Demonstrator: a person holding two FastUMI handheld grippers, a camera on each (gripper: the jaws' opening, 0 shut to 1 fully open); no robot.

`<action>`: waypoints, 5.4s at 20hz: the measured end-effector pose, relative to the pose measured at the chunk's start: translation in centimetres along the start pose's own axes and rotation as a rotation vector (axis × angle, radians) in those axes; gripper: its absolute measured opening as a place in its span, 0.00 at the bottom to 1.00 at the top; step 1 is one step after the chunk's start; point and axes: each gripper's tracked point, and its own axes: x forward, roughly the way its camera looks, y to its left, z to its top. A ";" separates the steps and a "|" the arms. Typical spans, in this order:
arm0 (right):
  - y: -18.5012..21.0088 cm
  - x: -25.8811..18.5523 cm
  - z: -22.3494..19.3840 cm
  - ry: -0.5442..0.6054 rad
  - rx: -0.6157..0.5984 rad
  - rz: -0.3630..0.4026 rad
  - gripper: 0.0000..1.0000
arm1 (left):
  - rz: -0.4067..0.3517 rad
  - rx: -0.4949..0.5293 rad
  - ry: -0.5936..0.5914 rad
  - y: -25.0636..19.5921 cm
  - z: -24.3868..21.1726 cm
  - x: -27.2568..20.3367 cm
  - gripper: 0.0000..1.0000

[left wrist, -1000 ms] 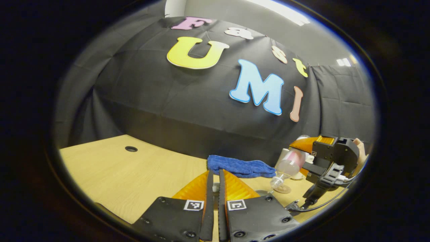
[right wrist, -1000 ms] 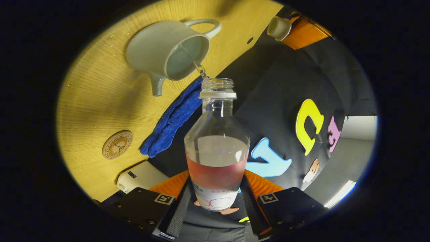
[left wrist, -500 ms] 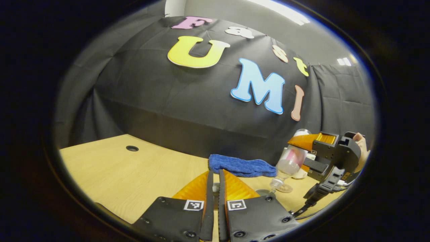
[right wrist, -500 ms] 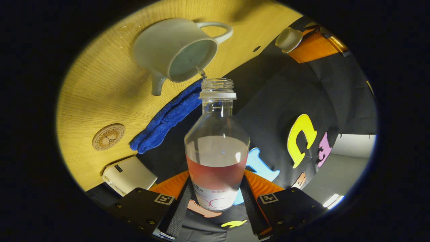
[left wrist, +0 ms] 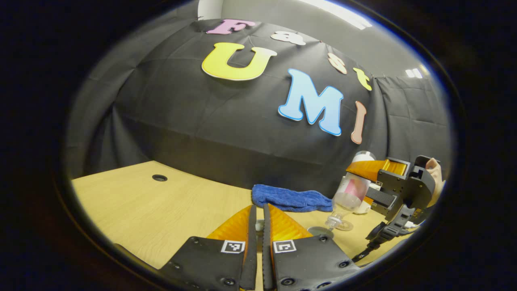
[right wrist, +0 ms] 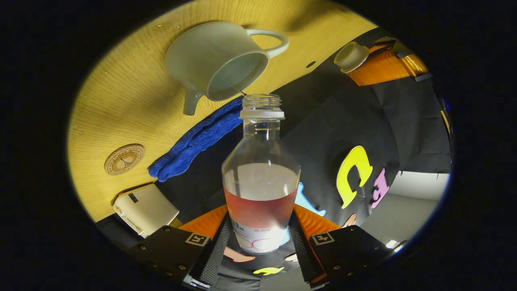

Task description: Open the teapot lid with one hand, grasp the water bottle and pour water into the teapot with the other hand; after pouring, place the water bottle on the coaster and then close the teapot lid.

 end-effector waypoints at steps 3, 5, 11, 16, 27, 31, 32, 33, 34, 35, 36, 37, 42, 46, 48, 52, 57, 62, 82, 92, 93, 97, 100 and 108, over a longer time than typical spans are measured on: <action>2.3 0.0 0.2 -0.005 0.127 0.097 0.76 | 0.007 -0.001 -0.011 0.3 0.4 0.0 0.12; 3.9 0.1 0.3 -0.008 0.243 0.158 0.77 | 0.012 -0.001 -0.017 0.5 0.6 -0.1 0.12; 7.4 -1.0 1.5 -0.022 0.680 0.370 0.77 | 0.018 -0.001 -0.002 0.7 -0.1 0.2 0.12; 9.7 -1.6 3.1 -0.023 0.989 0.499 0.77 | 0.016 0.001 0.014 0.6 -0.6 0.4 0.12; 13.8 -1.1 2.2 0.100 1.616 0.615 0.77 | 0.009 -0.002 0.017 0.3 -0.8 0.4 0.12; 14.4 0.1 1.5 0.135 1.868 0.592 0.77 | 0.006 -0.006 0.023 0.1 -1.0 0.5 0.12; 14.6 0.3 1.2 0.146 1.916 0.588 0.77 | 0.004 -0.006 0.025 0.1 -1.1 0.5 0.12; 14.8 0.6 1.1 0.152 1.967 0.586 0.77 | 0.004 -0.005 0.027 0.0 -1.1 0.6 0.12; 14.9 1.0 1.2 0.152 2.024 0.586 0.77 | 0.005 -0.005 0.027 0.0 -1.1 0.5 0.12; 15.0 1.3 1.2 0.154 2.078 0.587 0.77 | 0.004 -0.005 0.026 0.1 -1.1 0.5 0.12; 15.1 1.6 1.2 0.158 2.121 0.583 0.77 | 0.005 -0.004 0.025 0.2 -1.0 0.4 0.12; 15.3 1.7 1.2 0.159 2.152 0.574 0.77 | 0.005 -0.004 0.025 0.1 -1.0 0.5 0.12; 16.6 2.0 1.2 0.187 2.207 0.565 0.77 | 0.005 -0.003 0.030 0.1 -1.3 0.6 0.12; 16.8 2.0 1.2 0.192 2.243 0.555 0.78 | 0.003 0.000 0.042 0.1 -1.7 0.8 0.12; 16.7 1.9 1.1 0.185 2.252 0.551 0.78 | 0.004 0.002 0.045 0.1 -1.8 0.8 0.12; 16.4 1.6 1.0 0.163 2.264 0.539 0.88 | 0.007 0.006 0.048 0.2 -2.0 0.9 0.12; 16.4 1.4 0.3 0.169 2.287 0.514 0.96 | 0.005 0.009 0.053 0.1 -2.0 0.9 0.12; 14.8 1.3 -1.1 0.159 2.327 0.474 0.96 | 0.005 0.012 0.053 0.0 -2.1 0.9 0.12; 9.1 -12.2 -5.7 0.070 2.342 0.251 0.96 | -0.141 0.143 0.073 -10.5 -1.8 1.2 0.12; 9.1 -14.7 -2.8 0.014 2.325 0.211 0.96 | -0.111 0.217 0.101 -13.2 -5.4 5.3 0.12; 9.2 -14.6 -2.8 0.014 2.314 0.203 0.96 | -0.111 0.212 0.098 -13.3 -5.3 5.4 0.12; 9.9 -14.5 -2.6 0.018 2.299 0.178 0.96 | -0.097 0.237 0.106 -13.5 -6.2 6.2 0.12; 10.2 -14.6 -2.6 0.014 2.331 0.191 0.96 | -0.087 0.254 0.119 -13.6 -6.9 6.3 0.12; 11.5 -14.7 -2.2 0.049 2.326 0.205 0.96 | -0.088 0.246 0.115 -14.3 -6.3 5.8 0.20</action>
